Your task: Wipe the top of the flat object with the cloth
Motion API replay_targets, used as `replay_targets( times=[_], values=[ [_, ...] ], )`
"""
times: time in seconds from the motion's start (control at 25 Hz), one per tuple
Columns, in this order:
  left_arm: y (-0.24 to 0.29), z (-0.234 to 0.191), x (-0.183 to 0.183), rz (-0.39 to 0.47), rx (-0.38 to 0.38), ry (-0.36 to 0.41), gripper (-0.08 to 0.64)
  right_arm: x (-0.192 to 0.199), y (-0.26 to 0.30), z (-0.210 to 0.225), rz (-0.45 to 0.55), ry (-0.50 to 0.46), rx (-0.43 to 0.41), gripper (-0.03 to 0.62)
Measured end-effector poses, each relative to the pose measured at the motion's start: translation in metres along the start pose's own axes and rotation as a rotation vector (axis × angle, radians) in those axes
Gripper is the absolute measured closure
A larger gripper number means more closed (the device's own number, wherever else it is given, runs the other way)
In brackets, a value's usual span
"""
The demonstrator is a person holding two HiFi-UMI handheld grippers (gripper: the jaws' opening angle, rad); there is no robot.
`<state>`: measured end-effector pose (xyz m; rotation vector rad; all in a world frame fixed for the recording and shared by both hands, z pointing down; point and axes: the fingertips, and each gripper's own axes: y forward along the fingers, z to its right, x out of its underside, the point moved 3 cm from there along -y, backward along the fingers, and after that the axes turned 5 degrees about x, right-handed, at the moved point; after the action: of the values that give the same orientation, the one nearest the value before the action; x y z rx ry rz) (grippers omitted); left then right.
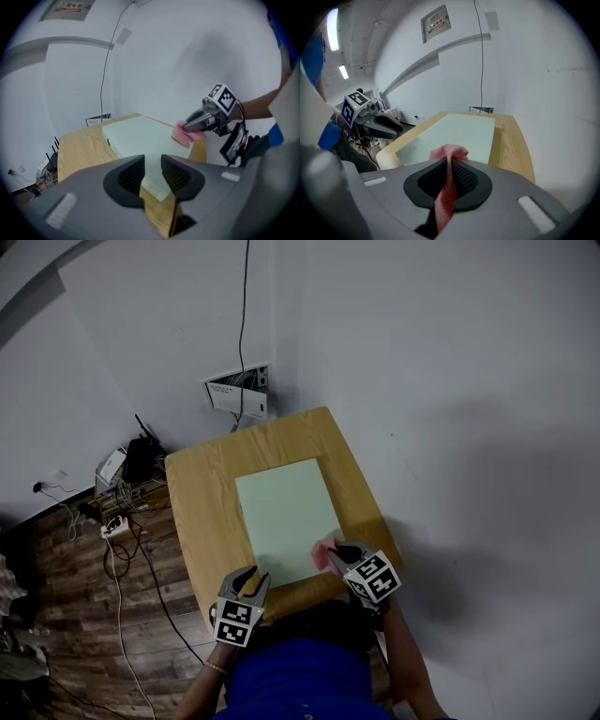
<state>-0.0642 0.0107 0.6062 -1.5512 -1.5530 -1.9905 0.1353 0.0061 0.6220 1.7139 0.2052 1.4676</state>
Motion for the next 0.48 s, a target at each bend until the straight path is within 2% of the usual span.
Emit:
replay_targets(
  times=[0.28, 0.48],
  values=[
    [-0.024, -0.009, -0.052, 0.214, -0.027, -0.09, 0.533, -0.063, -0.036, -0.02, 0.277, -0.078, 0.022, 0.574],
    [-0.05, -0.012, -0.091, 0.359, -0.037, -0.109, 0.557, -0.106, -0.074, -0.032, 0.437, -0.111, 0.051, 0.575]
  ],
)
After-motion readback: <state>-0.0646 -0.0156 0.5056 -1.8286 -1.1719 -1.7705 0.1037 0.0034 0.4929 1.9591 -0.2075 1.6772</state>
